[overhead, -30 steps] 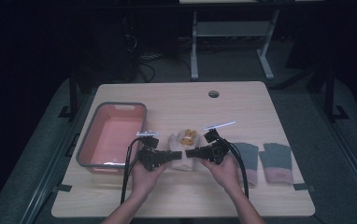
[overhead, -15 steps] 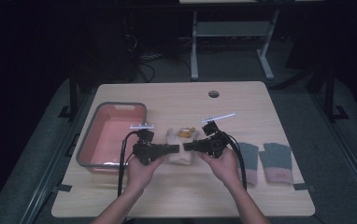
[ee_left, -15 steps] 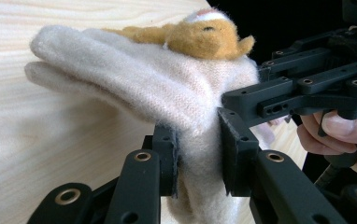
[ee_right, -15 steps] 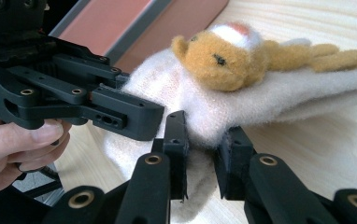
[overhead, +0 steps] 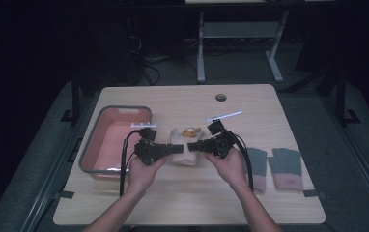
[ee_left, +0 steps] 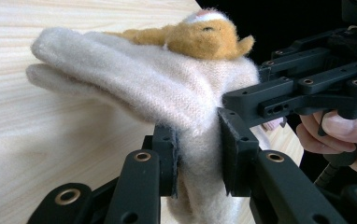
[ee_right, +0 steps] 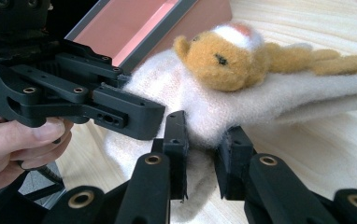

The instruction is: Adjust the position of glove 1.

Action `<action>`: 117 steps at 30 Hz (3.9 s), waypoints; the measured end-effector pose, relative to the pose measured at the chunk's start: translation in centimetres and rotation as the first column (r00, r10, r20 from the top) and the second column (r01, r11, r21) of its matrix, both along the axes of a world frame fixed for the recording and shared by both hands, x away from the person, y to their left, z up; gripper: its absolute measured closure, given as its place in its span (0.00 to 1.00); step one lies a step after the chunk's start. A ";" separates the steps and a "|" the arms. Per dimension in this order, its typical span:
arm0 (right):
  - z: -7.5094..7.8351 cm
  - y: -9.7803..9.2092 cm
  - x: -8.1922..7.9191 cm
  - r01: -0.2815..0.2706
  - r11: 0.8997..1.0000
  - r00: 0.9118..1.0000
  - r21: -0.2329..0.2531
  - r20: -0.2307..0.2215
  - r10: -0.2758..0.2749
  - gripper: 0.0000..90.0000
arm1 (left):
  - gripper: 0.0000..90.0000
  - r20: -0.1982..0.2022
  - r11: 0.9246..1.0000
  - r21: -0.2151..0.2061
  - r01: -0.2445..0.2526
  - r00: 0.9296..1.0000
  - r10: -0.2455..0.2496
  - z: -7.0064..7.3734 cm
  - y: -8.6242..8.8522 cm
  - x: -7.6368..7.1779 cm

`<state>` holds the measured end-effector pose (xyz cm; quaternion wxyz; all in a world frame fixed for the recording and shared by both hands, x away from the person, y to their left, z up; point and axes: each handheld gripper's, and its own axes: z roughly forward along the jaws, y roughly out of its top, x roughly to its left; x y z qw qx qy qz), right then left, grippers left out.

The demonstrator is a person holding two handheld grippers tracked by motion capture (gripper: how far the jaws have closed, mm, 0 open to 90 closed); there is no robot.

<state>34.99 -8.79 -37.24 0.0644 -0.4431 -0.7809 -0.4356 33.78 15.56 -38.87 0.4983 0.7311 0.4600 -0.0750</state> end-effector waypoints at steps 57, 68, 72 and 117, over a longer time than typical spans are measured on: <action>6.5 7.0 2.9 -0.076 0.996 0.995 0.049 0.067 0.072 0.84 | 0.78 0.078 0.998 -0.041 -0.054 0.995 0.057 6.3 7.7 1.3; 7.7 10.1 3.6 -0.105 0.993 0.991 0.054 0.083 0.101 0.84 | 0.78 0.085 0.994 -0.059 -0.088 0.992 0.093 7.4 11.2 1.2; 8.0 11.5 3.8 -0.114 0.992 0.991 0.057 0.083 0.109 0.84 | 0.78 0.088 0.993 -0.054 -0.101 0.991 0.105 7.8 12.3 1.2; 1.7 19.6 7.1 -0.147 0.985 0.986 0.092 -0.066 0.153 0.84 | 0.78 -0.073 0.983 0.060 -0.172 0.982 0.176 3.2 19.4 2.9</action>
